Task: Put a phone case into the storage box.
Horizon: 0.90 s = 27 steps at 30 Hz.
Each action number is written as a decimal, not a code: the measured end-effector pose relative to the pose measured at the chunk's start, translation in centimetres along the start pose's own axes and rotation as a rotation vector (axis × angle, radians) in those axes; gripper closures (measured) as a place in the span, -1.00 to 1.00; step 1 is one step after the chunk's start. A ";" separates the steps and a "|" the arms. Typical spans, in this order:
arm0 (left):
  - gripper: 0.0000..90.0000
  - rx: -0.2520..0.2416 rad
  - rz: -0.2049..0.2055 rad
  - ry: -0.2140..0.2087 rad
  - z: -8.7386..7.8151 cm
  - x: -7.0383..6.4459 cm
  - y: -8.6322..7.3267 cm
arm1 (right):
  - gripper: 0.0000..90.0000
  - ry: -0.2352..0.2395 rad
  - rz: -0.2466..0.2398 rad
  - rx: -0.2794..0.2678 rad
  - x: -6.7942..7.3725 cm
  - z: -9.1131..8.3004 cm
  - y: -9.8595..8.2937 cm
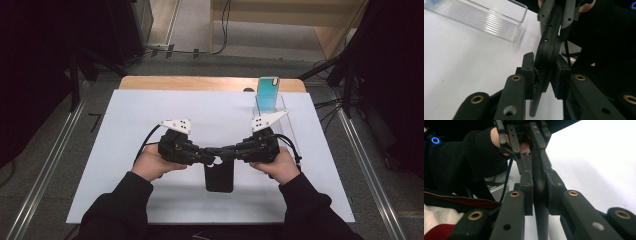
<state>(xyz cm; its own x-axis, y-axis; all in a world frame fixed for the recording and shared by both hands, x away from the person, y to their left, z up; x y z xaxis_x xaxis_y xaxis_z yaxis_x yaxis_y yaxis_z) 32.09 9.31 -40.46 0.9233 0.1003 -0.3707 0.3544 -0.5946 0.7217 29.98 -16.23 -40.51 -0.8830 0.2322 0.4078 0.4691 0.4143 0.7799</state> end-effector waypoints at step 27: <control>0.70 -0.032 -0.233 0.292 -3.1 0.3 -0.2 | -1.00 -0.316 0.047 0.002 0.3 1.6 -0.4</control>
<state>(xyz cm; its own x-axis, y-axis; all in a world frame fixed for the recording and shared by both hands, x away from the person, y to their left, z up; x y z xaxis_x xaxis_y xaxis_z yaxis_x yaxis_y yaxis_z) 32.76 11.96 -38.86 0.8188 0.4560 -0.3487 0.5605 -0.5042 0.6569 29.56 -14.90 -41.49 -0.8132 0.5129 0.2749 0.5093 0.3988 0.7626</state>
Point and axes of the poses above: each handheld gripper's, and its own axes: z roughly forward along the jaws, y roughly out of its top, x roughly to its left, the point moved 1 cm from there along z, roughly forward along the jaws, and after that the axes turned 5 degrees about x, right-handed, at the moved point
